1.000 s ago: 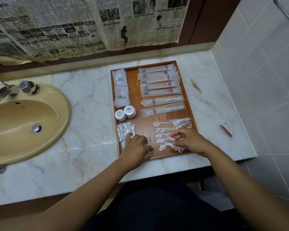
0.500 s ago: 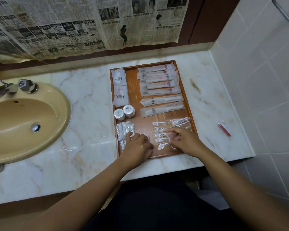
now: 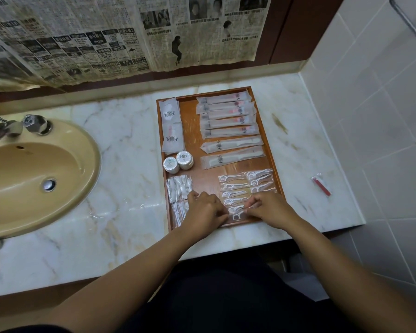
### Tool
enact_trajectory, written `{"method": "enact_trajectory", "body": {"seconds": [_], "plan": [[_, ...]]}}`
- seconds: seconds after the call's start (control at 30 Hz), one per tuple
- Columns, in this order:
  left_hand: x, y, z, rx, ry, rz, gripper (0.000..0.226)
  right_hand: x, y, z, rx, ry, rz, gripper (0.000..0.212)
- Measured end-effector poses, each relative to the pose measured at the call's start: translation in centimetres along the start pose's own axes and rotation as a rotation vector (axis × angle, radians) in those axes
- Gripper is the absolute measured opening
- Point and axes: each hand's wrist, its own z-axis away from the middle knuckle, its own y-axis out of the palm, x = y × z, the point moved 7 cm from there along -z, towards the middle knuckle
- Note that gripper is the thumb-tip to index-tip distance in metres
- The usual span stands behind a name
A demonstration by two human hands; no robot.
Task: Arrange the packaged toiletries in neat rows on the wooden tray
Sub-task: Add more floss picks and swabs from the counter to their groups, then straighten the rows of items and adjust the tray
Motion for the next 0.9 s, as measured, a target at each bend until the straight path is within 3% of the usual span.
{"method": "enact_trajectory", "body": {"seconds": [0.13, 0.27, 0.4, 0.67, 0.8, 0.9], "plan": [[-1.0, 0.7, 0.0, 0.021, 0.074, -0.08, 0.011, -0.4, 1.0, -0.1, 0.005, -0.04, 0.199, 0.003], [-1.1, 1.1, -0.2, 0.003, 0.089, -0.163, 0.01, 0.9, 1.3, -0.2, -0.119, -0.215, 0.514, 0.012], [-0.6, 1.7, -0.3, -0.003, 0.112, -0.206, 0.013, 1.0, 2.2, -0.6, -0.131, -0.218, 0.641, 0.017], [-0.9, 1.5, -0.7, -0.023, 0.144, -0.142, 0.012, 0.2, 1.2, 0.2, -0.162, -0.173, 0.449, 0.013], [-2.0, 0.2, -2.3, -0.094, 0.187, -0.029, 0.018, -1.3, -1.3, 1.2, -0.161, -0.065, 0.131, 0.008], [-3.7, -0.6, -5.6, -0.104, 0.263, 0.001, 0.029, -3.5, -4.5, 1.6, -0.275, 0.03, -0.013, 0.003]]}}
